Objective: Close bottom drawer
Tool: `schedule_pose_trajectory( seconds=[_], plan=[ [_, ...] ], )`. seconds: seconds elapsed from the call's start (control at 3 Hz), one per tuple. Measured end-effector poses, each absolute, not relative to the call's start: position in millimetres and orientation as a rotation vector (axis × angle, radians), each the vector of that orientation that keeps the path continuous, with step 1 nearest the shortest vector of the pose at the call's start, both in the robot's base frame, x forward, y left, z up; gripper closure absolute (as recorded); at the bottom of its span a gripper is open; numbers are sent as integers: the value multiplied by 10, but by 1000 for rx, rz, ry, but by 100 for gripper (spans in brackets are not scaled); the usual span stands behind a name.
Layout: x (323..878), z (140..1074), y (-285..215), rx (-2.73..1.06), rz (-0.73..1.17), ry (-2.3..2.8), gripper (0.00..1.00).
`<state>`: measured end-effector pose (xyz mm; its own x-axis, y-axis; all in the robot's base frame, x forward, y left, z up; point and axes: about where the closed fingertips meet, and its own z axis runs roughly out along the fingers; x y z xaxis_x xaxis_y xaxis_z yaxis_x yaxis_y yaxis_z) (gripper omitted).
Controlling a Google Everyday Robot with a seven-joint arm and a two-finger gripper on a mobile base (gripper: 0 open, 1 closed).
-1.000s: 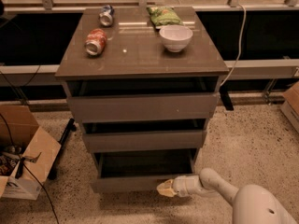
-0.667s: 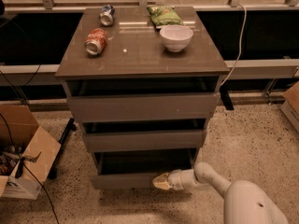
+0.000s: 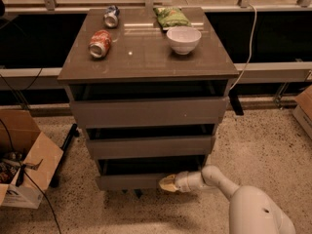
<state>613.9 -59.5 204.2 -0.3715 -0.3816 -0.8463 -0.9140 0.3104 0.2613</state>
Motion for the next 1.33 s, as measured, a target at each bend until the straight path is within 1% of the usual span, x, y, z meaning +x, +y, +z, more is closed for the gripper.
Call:
schedule_pose_trajectory(
  seconds=[0.67,1.0,1.33],
  plan=[
    [6430,1775,-707,-1088,870,1903,100],
    [6412,1769,-666,-1092,880,1902,73],
    [6404,1761,-644,-1093,883,1902,50]
  ],
)
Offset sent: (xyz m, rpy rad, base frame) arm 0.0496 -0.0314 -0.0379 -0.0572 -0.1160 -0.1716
